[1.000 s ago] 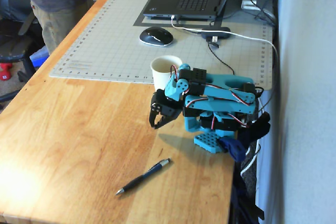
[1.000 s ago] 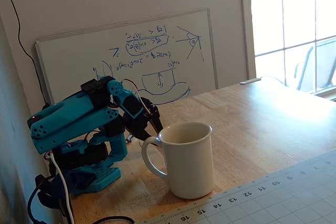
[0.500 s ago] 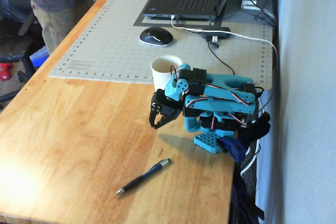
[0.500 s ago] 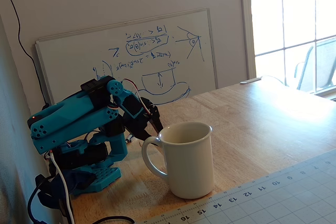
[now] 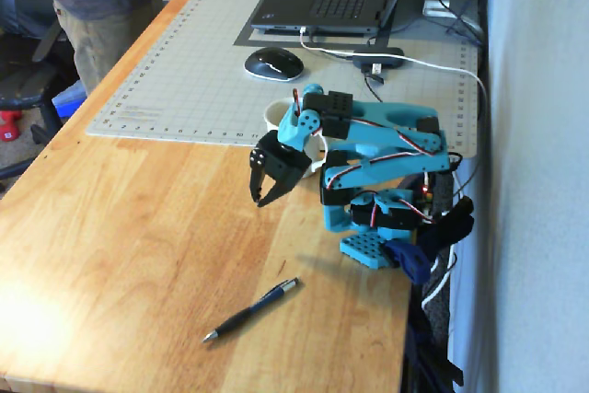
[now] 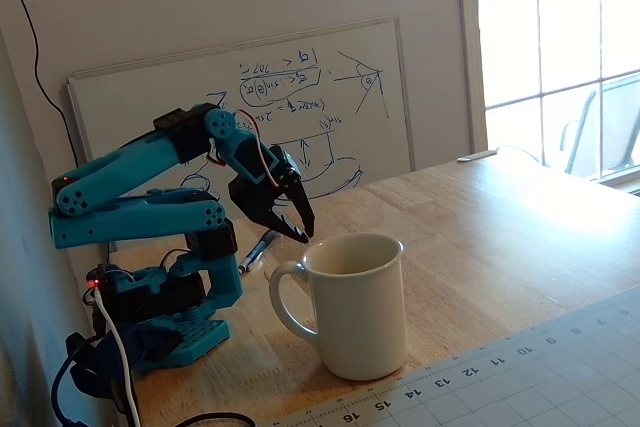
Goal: Grasp a pen and put it in a mug.
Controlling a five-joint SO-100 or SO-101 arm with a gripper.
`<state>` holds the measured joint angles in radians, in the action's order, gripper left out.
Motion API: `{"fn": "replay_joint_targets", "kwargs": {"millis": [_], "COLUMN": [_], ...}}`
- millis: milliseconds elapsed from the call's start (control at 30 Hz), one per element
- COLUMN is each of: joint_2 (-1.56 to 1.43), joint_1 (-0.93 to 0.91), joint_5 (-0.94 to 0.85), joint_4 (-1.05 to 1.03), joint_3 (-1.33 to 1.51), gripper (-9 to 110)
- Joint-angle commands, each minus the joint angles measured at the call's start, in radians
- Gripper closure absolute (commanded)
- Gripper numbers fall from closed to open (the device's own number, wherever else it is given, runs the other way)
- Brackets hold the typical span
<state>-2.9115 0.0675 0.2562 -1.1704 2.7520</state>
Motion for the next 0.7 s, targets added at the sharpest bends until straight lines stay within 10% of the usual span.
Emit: {"fn": "replay_joint_targets", "kwargs": {"millis": [0,667], "joint_2": [0.161,0.936], "joint_1": [0.067,0.462], "joint_5": [0.041,1.042], "joint_4": [0.003,0.003], "joint_3": [-0.199,-0.684], "gripper": [101,84]}}
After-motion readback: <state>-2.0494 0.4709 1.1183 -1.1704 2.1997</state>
